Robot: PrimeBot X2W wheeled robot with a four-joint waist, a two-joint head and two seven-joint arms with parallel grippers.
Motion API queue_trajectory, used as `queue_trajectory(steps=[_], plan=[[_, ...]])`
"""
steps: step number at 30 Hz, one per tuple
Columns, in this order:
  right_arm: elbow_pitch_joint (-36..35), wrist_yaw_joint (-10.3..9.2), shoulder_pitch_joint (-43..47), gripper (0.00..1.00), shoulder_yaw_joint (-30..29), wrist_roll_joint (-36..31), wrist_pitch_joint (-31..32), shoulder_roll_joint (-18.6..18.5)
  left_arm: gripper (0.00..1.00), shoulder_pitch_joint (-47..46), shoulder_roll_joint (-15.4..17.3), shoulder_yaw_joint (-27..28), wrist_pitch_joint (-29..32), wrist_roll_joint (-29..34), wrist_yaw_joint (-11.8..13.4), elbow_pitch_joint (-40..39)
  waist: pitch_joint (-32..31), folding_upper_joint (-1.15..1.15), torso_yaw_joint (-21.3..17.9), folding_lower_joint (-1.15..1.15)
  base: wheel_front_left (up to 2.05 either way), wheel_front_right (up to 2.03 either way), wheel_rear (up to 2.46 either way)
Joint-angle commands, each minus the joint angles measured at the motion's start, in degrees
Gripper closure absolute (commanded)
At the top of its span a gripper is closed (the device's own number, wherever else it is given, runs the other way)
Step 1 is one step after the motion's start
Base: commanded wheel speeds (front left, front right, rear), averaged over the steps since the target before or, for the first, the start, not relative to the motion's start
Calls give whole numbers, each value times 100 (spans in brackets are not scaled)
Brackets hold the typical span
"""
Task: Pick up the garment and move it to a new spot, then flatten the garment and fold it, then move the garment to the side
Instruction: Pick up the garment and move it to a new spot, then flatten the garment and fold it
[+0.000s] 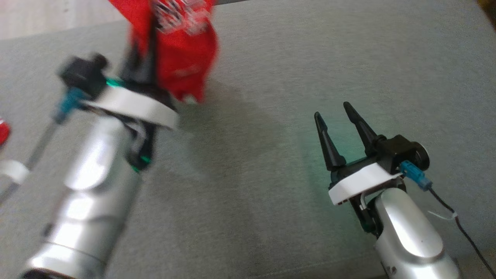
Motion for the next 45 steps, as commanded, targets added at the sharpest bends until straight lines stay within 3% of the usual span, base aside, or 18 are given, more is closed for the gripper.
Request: queue_trajectory(steps=[1, 8, 9, 10, 14, 19, 24, 29, 36, 45], plan=[[-191, 43, 4, 0, 151, 36, -36, 78, 100, -56, -98, 50, -28, 6, 10, -119, -97, 0, -385, 0, 0, 0, 0], [-209, 43, 25, 0, 183, 63, -36, 78, 100, 403, -729, -226, -29, -76, 10, 100, -70, 0, -606, 0, 0, 0, 0], [-215, 43, 25, 0, 181, 68, -36, 78, 72, 460, -759, -269, -29, -27, 10, 179, -64, 0, -611, 0, 0, 0, 0], [-221, 43, 28, 0, 175, 73, -36, 78, 1, 523, -784, -288, -29, 5, 10, 253, -58, 0, -607, 0, 0, 0, 0], [-237, 43, 69, 0, 86, 97, -36, 78, 0, 800, -813, -57, -29, 261, 28, 497, -77, 0, -459, 0, 0, 0, 0], [-236, 43, 129, 0, -69, 116, -36, 78, 0, 1416, -658, 643, -29, 667, 177, 382, -192, 0, -177, 0, 0, 0, 0], [-200, 43, 254, 0, -324, 69, -36, 78, 0, 2269, -498, 1457, -29, 1282, 492, -117, -383, 0, 139, 0, 0, 0, 0], [-143, 43, 435, 0, -651, 23, -36, 78, 0, 3132, -561, 2238, -29, 1817, 686, -694, -602, 0, 389, 0, 0, 0, 0], [-64, 43, 747, 0, -998, -32, -36, 78, 0, 4183, -804, 3030, -29, 2445, 712, -1271, -940, 0, 506, 0, 0, 0, 0], [-57, 43, 979, 0, -1118, -49, -36, 79, 0, 4524, -949, 3203, -29, 2662, 606, -1462, -1033, 0, 563, 0, 0, 0, 0]])
